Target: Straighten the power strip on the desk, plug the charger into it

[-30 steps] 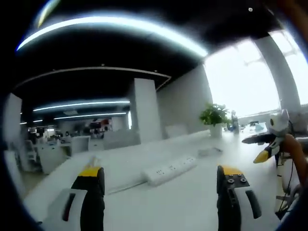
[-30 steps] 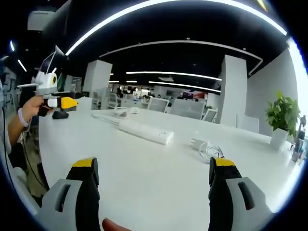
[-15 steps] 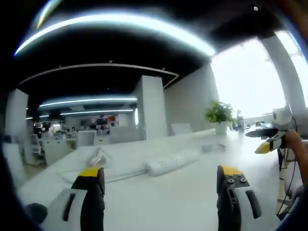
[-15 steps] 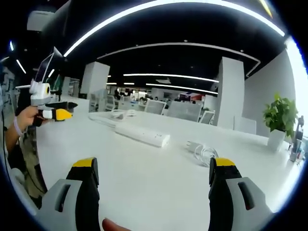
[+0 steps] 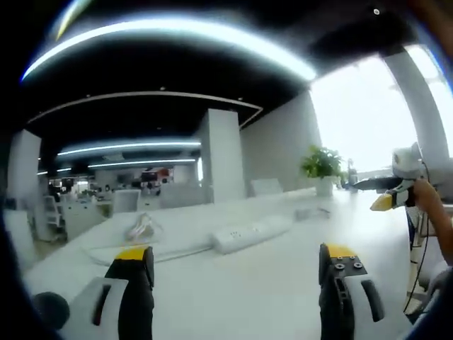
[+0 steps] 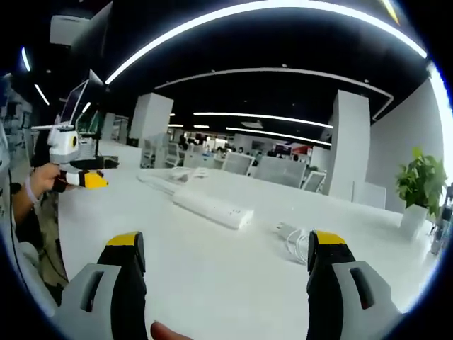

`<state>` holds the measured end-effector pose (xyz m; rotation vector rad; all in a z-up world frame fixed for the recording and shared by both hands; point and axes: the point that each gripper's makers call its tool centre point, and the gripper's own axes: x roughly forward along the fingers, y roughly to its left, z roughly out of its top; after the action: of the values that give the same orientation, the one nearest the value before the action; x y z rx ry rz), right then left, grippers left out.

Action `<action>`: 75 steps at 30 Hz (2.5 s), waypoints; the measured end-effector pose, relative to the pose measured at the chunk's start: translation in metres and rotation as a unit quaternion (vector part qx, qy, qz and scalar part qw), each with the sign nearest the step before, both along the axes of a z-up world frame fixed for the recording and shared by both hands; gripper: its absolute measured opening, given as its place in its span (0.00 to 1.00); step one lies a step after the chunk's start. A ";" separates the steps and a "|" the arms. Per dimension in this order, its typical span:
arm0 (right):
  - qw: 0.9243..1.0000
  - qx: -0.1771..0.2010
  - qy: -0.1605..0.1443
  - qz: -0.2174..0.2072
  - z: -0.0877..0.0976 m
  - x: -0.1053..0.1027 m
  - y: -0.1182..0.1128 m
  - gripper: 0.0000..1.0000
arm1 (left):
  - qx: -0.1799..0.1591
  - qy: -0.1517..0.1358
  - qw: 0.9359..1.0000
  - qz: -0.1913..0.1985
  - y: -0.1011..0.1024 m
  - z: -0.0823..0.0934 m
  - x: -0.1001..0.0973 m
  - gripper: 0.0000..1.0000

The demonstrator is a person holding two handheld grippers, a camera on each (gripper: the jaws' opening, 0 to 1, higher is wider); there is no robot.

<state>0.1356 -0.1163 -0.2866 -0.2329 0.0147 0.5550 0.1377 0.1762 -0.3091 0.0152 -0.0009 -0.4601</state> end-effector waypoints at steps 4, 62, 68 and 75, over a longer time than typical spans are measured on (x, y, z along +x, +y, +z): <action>1.000 0.005 -0.010 -0.007 0.007 0.005 -0.004 0.95 | 0.006 0.002 1.000 -0.006 -0.002 -0.001 -0.002 0.99; 0.997 0.060 -0.033 0.032 0.087 0.111 -0.072 1.00 | 0.010 0.000 1.000 -0.007 0.002 0.001 -0.001 0.97; 0.995 0.082 -0.055 0.029 0.100 0.122 -0.083 1.00 | 0.005 -0.004 1.000 -0.003 0.003 0.003 -0.001 0.97; 0.993 0.096 -0.068 0.022 0.110 0.133 -0.099 1.00 | 0.004 -0.007 1.000 -0.003 0.002 0.006 -0.001 0.96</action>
<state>0.2684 -0.2153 -0.1766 -0.0829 -0.1757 0.5795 0.1368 0.1783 -0.3030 0.0263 -0.0118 -0.4666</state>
